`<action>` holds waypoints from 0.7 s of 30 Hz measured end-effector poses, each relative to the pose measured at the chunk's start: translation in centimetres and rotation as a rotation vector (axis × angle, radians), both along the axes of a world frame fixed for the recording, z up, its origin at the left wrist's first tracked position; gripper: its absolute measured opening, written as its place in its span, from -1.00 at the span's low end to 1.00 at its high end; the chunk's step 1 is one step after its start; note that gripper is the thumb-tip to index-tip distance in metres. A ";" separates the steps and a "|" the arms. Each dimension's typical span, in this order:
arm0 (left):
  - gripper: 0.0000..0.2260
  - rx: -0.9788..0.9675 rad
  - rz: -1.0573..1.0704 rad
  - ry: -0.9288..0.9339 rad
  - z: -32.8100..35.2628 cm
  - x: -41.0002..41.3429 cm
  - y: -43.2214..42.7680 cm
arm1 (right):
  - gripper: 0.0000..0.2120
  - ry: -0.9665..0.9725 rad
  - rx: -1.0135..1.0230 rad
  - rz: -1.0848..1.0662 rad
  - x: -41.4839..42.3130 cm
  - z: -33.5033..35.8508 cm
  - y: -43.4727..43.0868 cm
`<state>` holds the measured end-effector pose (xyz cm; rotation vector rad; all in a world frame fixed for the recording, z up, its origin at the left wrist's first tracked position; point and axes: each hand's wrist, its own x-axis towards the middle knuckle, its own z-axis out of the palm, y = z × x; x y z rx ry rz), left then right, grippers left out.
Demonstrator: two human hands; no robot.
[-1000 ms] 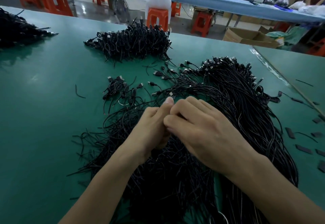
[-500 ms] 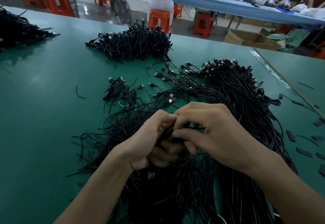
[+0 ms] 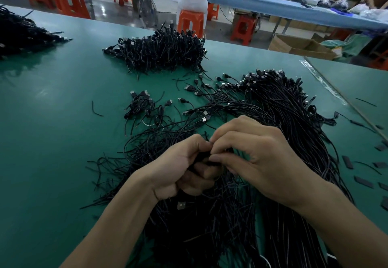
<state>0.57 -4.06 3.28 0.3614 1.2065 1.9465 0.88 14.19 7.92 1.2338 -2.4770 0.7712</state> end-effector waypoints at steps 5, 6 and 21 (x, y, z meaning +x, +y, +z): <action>-0.78 -0.033 0.033 -0.019 -0.1 -0.1 0.1 | -0.94 -0.187 -0.006 -0.028 -0.2 0.6 0.5; -0.78 -0.049 0.027 -0.017 -0.2 -0.1 0.1 | -0.94 -0.220 0.017 -0.032 -0.3 0.8 0.6; -0.56 -0.140 -0.341 -0.094 -0.6 -0.6 0.1 | -0.89 -0.331 0.355 0.058 0.9 2.7 0.1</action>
